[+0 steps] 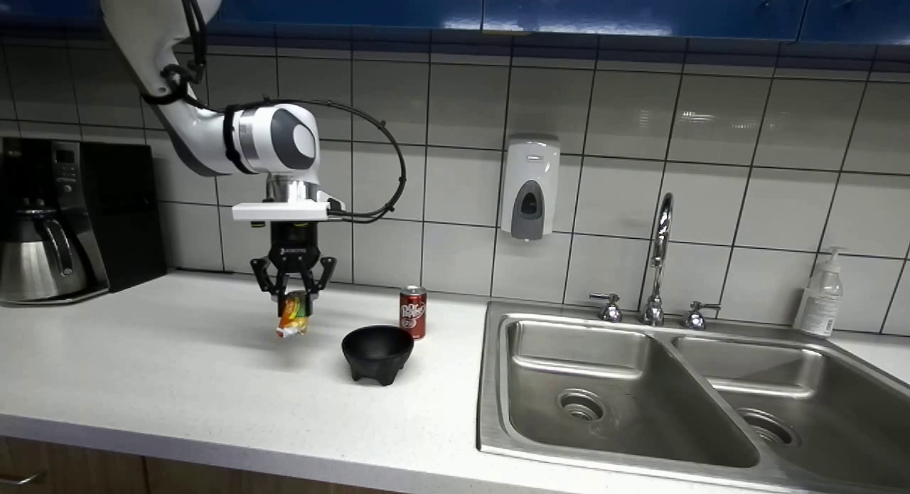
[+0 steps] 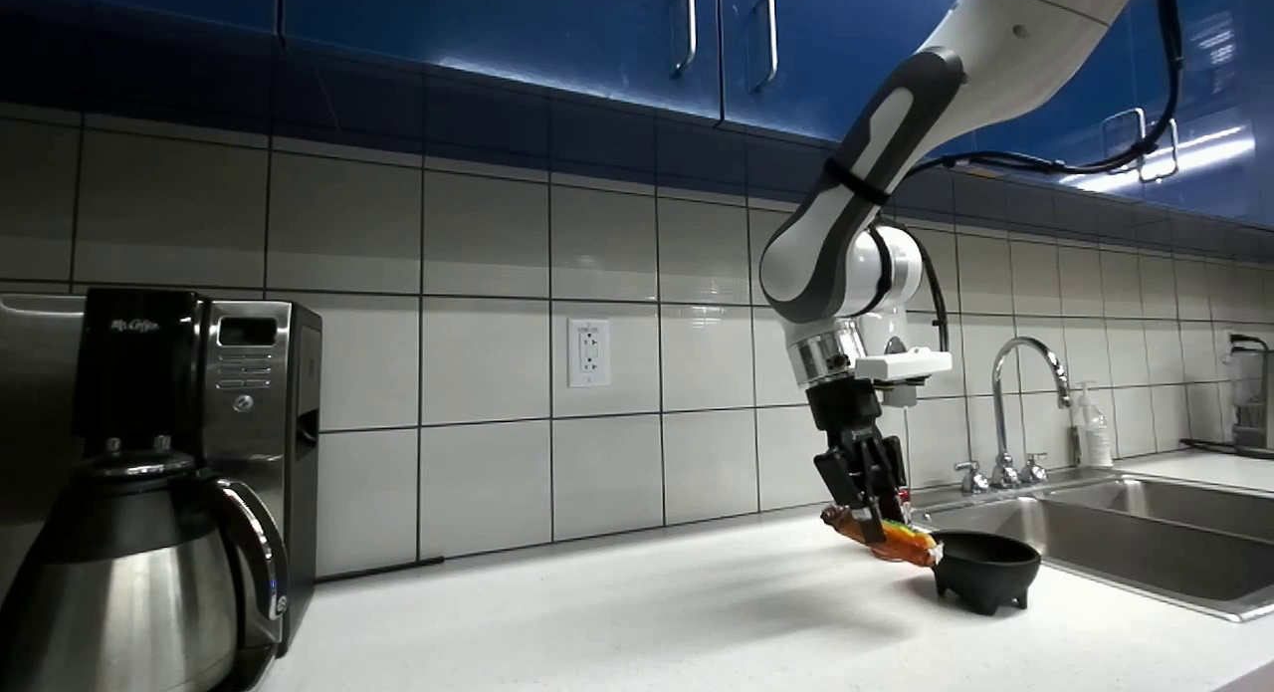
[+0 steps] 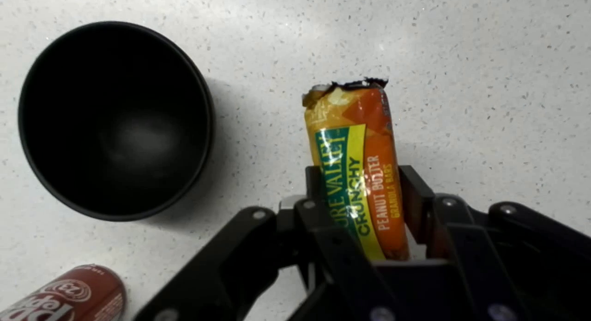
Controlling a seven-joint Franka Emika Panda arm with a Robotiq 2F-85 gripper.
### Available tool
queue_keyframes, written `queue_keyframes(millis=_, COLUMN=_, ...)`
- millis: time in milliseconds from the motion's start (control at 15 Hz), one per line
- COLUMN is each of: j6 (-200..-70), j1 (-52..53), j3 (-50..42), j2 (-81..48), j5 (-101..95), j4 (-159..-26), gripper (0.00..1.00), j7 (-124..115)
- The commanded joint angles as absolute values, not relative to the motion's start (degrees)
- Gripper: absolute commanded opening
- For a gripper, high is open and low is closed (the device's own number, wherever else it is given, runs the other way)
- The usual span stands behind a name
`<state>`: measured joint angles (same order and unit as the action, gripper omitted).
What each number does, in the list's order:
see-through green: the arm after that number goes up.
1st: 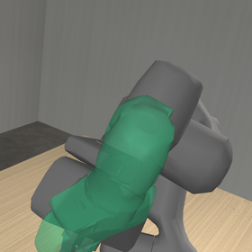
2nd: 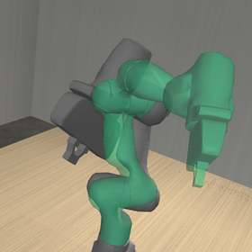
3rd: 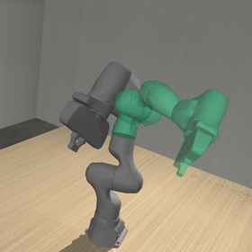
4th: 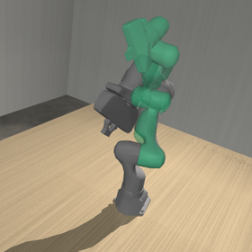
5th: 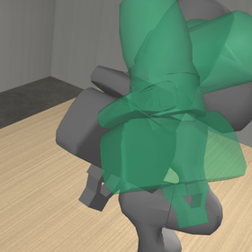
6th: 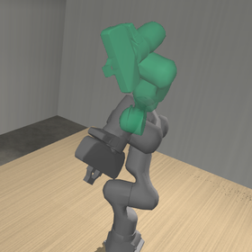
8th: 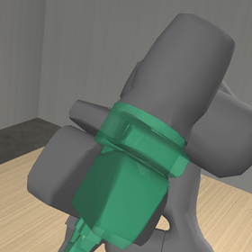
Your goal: Put the orange packet in the black bowl
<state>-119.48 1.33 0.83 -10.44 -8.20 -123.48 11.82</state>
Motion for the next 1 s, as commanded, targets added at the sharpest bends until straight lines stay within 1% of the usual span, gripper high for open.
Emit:
queue_keyframes(millis=0, j6=-120.67, j1=-0.82, j3=-0.39, j2=-8.88, j5=-6.21, j4=-124.04, gripper=0.18, j7=11.27)
queue_keyframes(millis=933, j6=-122.21, j1=-5.65, j3=-5.19, j2=-8.62, j5=-2.62, j4=-124.31, gripper=0.18, j7=9.95)
